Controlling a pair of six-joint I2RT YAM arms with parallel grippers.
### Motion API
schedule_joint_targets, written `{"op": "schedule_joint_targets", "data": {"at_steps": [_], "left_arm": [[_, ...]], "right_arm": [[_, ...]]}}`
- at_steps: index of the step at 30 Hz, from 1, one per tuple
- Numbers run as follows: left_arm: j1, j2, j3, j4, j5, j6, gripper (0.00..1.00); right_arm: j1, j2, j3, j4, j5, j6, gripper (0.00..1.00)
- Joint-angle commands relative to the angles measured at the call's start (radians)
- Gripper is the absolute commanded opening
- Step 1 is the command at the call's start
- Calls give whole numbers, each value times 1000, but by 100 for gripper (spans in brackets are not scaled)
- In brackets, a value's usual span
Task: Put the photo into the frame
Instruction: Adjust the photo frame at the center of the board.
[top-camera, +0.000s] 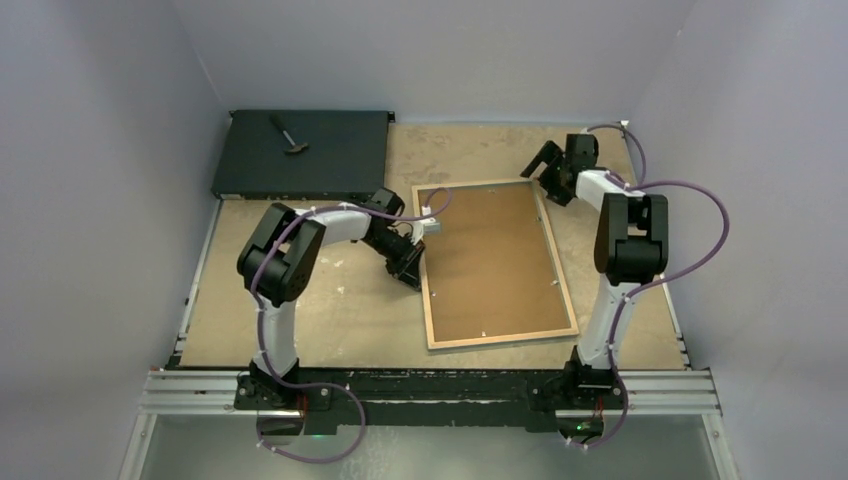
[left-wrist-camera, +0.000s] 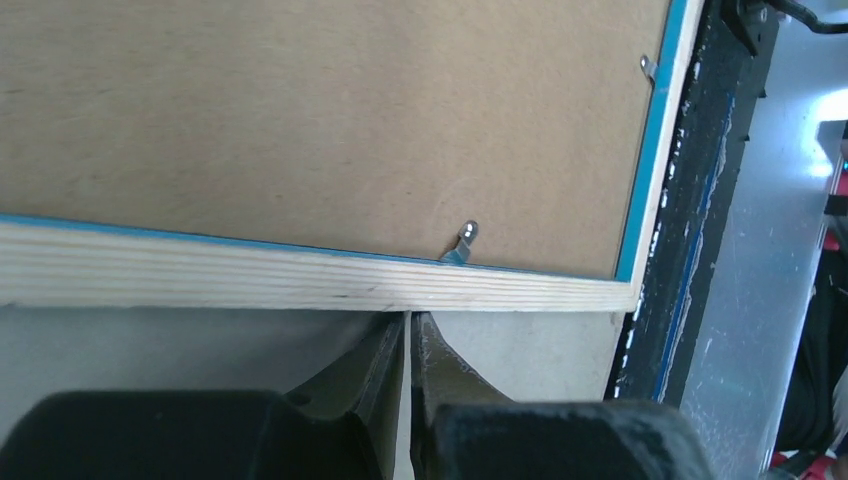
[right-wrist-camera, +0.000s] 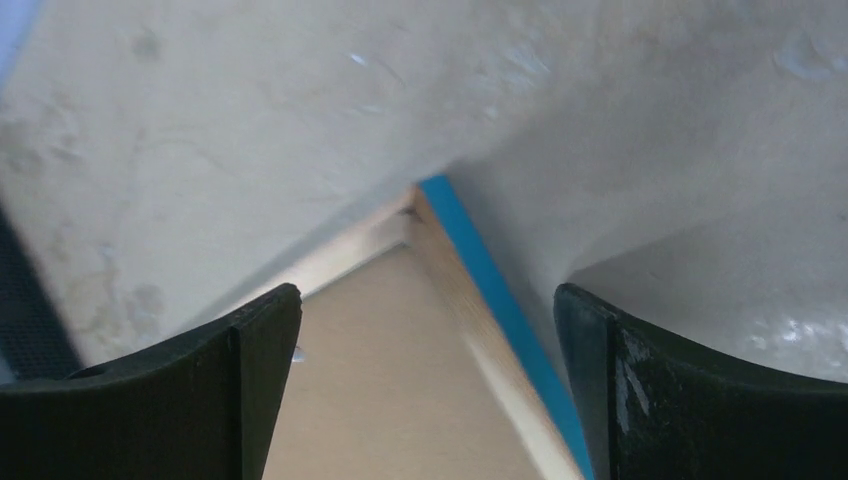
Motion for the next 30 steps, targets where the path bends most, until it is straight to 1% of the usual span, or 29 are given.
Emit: {"op": "schedule_joint_targets", "data": {"at_steps": [1, 5, 11, 13, 15, 16, 20, 30], "left_arm": [[-52, 4, -16, 23, -58, 37, 5], [-109, 36, 12, 50, -54, 1, 5], [-183, 117, 115, 85, -31, -89, 4], [-196, 139, 135, 123, -25, -148, 4], [-199, 156, 152, 157, -24, -189, 4], [-201, 162, 155, 174, -23, -205, 5], [-208, 183, 164, 234, -25, -263, 5], [-221, 239, 198, 410, -72, -433, 5]], "right_arm": [[10, 26, 70, -8, -32, 20, 99], [54, 96, 135, -4, -100, 31, 99], [209, 232, 338, -68, -195, 17, 99], [261, 263, 377, -46, -242, 26, 99], [303, 304, 449, -84, -266, 4, 99], [323, 309, 458, -81, -280, 2, 99], [353, 294, 411, -16, -359, 16, 99], [437, 279, 316, 41, -472, 13, 99]]}}
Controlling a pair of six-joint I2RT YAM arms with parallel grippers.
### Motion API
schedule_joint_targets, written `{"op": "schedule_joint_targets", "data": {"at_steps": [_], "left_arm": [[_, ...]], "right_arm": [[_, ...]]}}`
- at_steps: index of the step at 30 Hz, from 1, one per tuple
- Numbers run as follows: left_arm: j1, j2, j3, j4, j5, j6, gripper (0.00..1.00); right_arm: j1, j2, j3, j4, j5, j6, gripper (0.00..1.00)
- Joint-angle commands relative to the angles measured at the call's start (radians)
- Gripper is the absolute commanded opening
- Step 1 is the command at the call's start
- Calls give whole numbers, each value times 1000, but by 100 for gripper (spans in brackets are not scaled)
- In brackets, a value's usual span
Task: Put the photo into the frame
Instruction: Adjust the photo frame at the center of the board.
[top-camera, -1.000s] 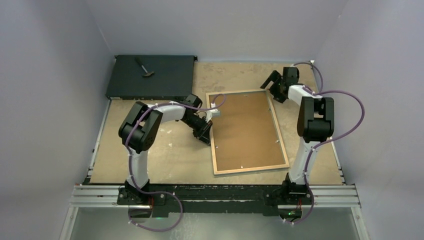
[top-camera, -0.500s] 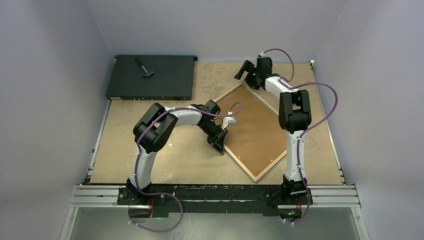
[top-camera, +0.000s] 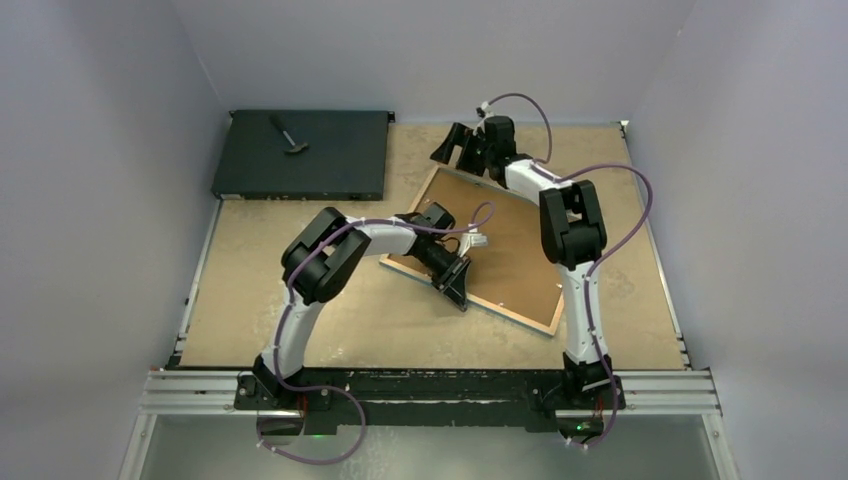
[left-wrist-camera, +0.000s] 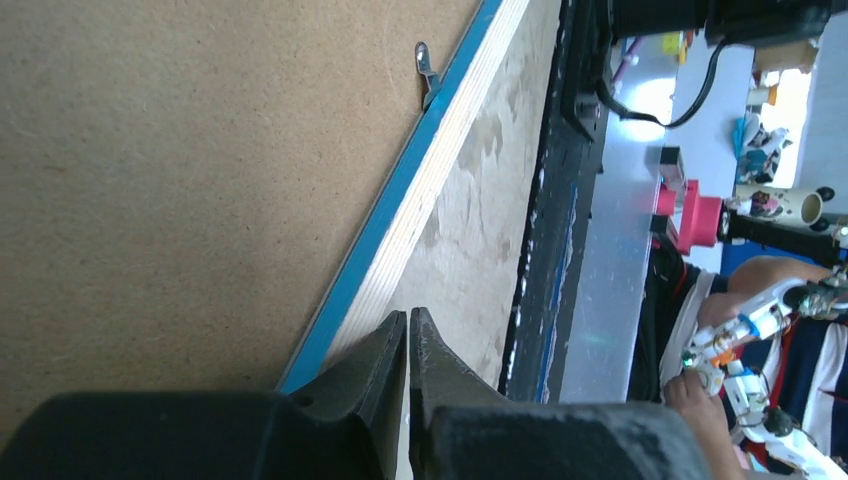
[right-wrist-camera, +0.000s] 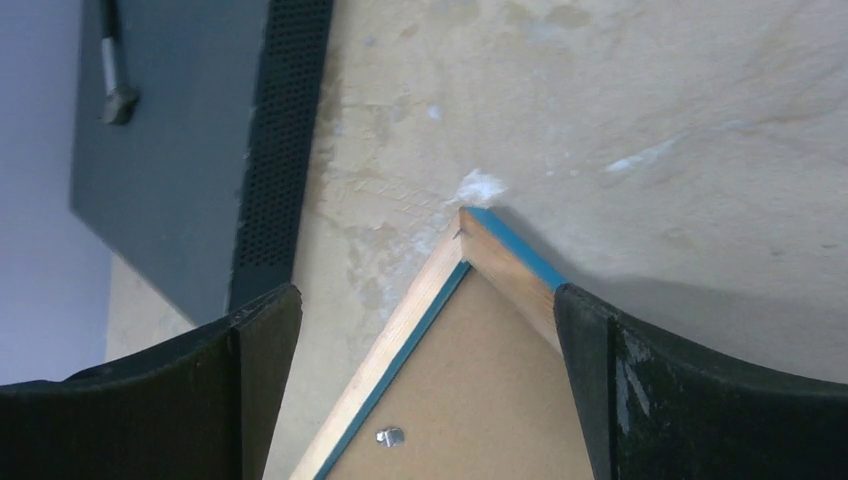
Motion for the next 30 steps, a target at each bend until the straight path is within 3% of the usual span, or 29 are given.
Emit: {"op": "schedule_joint_targets", "data": {"at_steps": [1, 9, 11, 14, 16, 24, 30], "left_arm": [[28, 54, 41, 275, -218, -70, 5], [-8, -7, -23, 204, -168, -39, 13], [-7, -45, -48, 160, -163, -5, 20], [-5, -108, -49, 23, -133, 95, 33], [12, -161, -22, -89, -111, 161, 35], [247, -371, 170, -390, -47, 308, 36], [466, -381, 179, -351, -96, 266, 36]], "right_arm": [[113, -45, -99, -150, -203, 46, 99], [178, -135, -336, -21, -221, 70, 98], [179, -161, -374, -4, -225, 67, 98], [177, -187, -337, -64, -234, 43, 99], [172, -206, -266, -114, -211, 13, 99], [66, -222, -27, -215, -118, -75, 99], [-53, -137, 57, -183, -53, -83, 99]]}}
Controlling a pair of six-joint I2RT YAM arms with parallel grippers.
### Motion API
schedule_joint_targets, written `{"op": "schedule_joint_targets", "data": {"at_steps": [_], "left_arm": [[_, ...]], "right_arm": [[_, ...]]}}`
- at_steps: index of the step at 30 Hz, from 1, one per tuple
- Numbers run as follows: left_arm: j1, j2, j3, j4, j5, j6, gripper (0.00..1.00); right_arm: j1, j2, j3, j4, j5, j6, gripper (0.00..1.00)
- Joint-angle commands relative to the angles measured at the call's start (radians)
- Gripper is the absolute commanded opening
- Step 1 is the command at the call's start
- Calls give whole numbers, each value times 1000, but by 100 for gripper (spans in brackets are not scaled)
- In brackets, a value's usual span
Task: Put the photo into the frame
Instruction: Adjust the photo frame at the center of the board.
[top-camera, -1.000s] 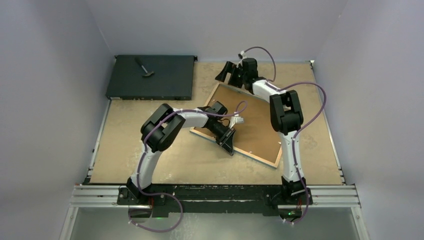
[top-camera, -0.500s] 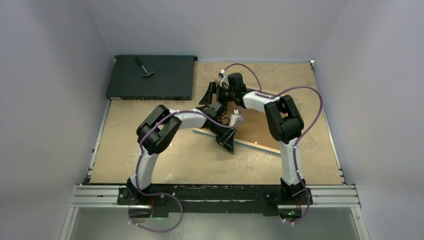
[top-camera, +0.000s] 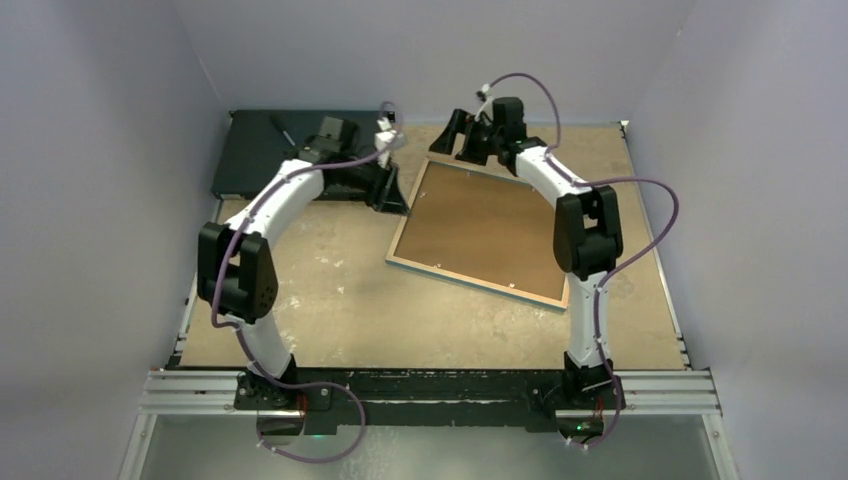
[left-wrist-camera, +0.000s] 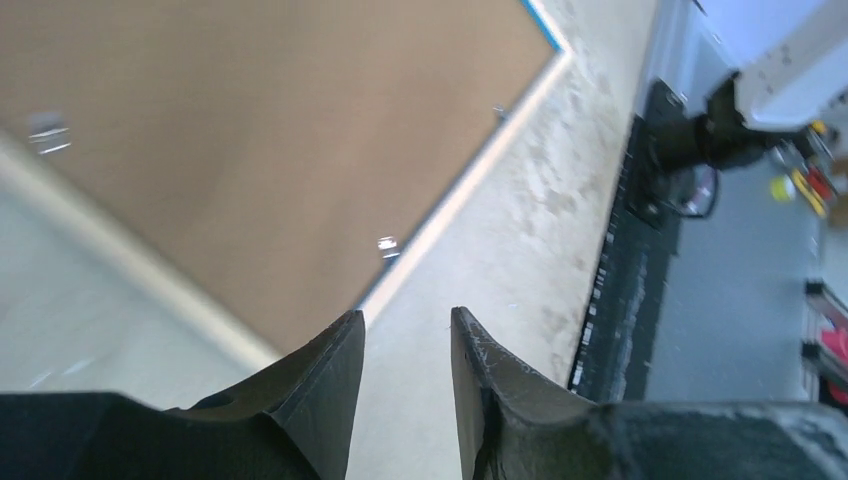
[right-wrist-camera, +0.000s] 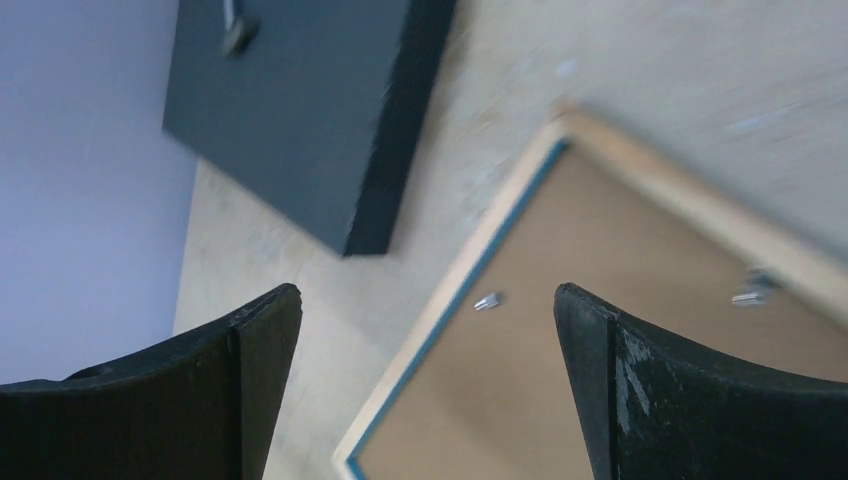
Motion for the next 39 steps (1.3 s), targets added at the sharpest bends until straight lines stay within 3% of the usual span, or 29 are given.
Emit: {"op": "schedule_joint_targets", "data": {"at_steps": [1, 11, 14, 17, 19, 25, 30, 34, 39], "left_arm": [[128, -2, 6, -49, -44, 22, 37], [206, -89, -30, 59, -530, -1, 46], [237, -87, -3, 58, -642, -51, 58], [315, -91, -21, 60, -563, -47, 79], [349, -91, -41, 54, -465, -25, 83], [331, -96, -145, 128, -447, -42, 85], [284, -100, -296, 224, -318, -113, 85], [242, -125, -399, 316, -249, -168, 80], [205, -87, -436, 311, -235, -159, 70]], "right_arm": [[-92, 66, 91, -21, 94, -40, 99], [-131, 223, 225, -40, 168, -73, 99], [-135, 264, 251, -42, 162, -73, 99], [-135, 286, 246, -25, 149, -62, 98], [-133, 287, 226, 2, 139, -61, 98], [-113, 238, 97, 53, 44, -55, 91], [-51, 172, -42, 81, -16, -89, 89], [21, 121, -130, 81, -20, -107, 89], [92, 46, -267, 160, -19, -64, 89]]}}
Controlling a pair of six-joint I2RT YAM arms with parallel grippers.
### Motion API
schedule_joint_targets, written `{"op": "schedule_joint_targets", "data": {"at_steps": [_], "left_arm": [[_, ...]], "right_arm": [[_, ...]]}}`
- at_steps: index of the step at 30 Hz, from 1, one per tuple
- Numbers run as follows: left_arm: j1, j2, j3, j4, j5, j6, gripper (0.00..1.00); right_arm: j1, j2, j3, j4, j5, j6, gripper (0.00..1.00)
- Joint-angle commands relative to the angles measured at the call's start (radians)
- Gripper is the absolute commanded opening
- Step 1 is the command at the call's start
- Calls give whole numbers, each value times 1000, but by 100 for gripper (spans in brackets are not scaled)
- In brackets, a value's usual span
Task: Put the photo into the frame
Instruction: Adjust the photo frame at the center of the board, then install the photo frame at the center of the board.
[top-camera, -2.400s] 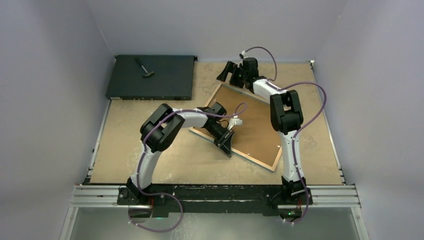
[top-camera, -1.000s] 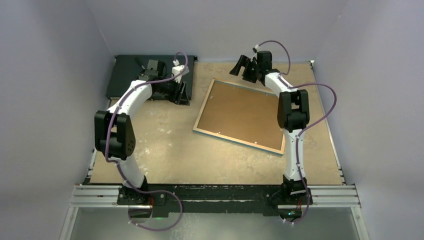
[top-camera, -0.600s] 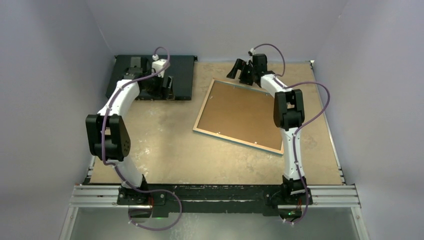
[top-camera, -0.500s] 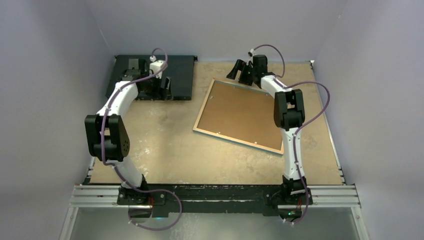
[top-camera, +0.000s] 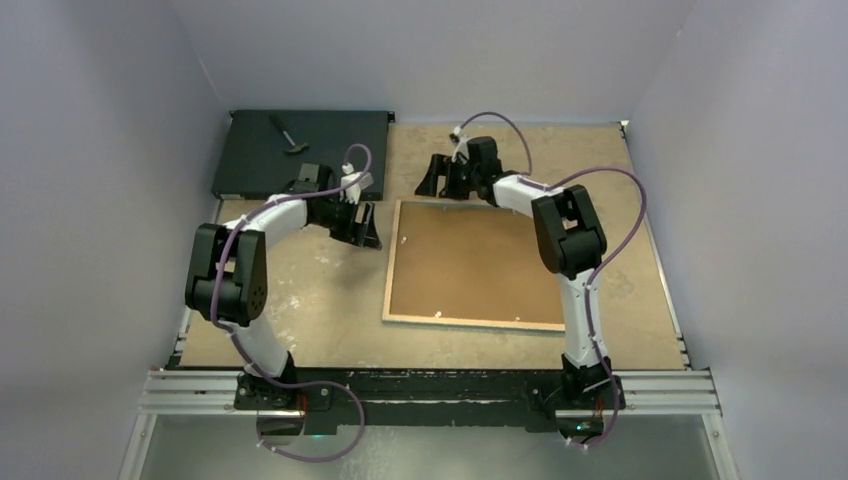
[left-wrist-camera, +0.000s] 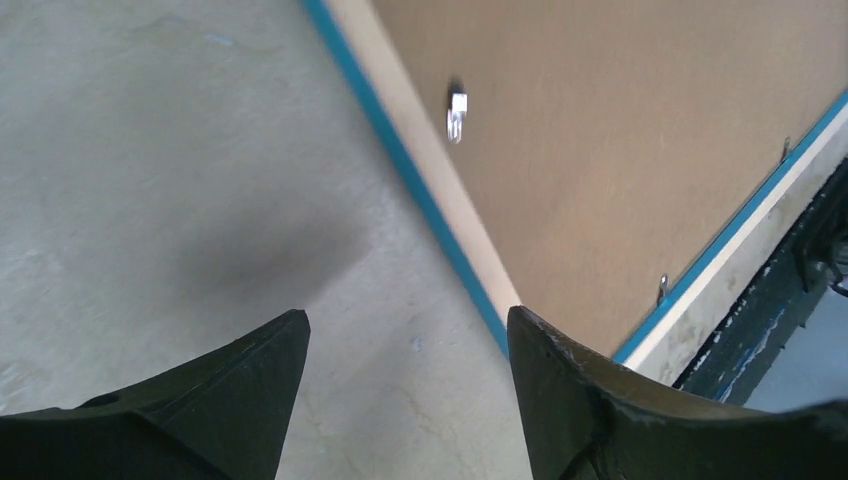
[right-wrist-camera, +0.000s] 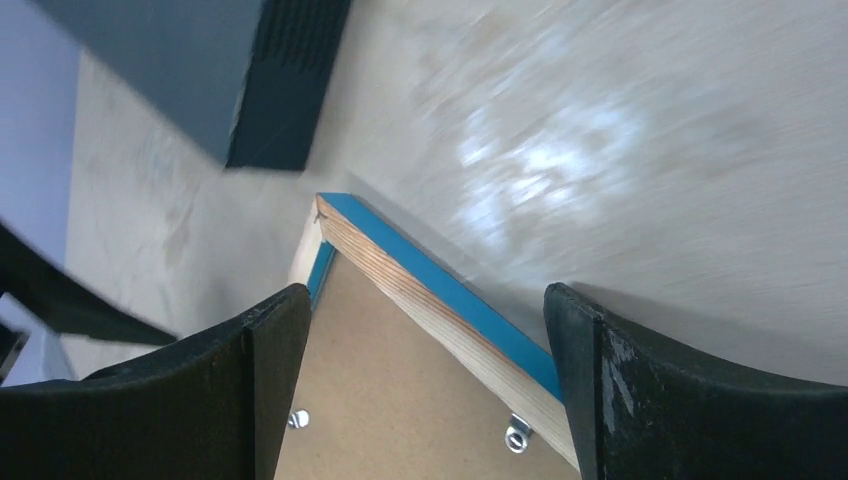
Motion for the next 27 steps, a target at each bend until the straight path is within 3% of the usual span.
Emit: {"op": "schedule_joint_targets", "data": {"at_steps": [1, 10, 16, 21, 27], "left_arm": [[-17, -14, -19, 75, 81, -22, 68], [-20, 22, -74, 94, 177, -27, 44], [-48, 72, -81, 124, 217, -54, 40], [-75, 116, -77, 172, 220, -96, 33], [-80, 163, -64, 163, 198, -98, 15]], "right_arm": [[73, -58, -113, -13, -54, 30, 89], [109, -155, -143, 2, -11, 77, 92], [103, -335, -231, 70, 31, 137, 92], [111, -434, -498, 257, -67, 273, 86], [190, -475, -759, 460, -112, 398, 79]]}}
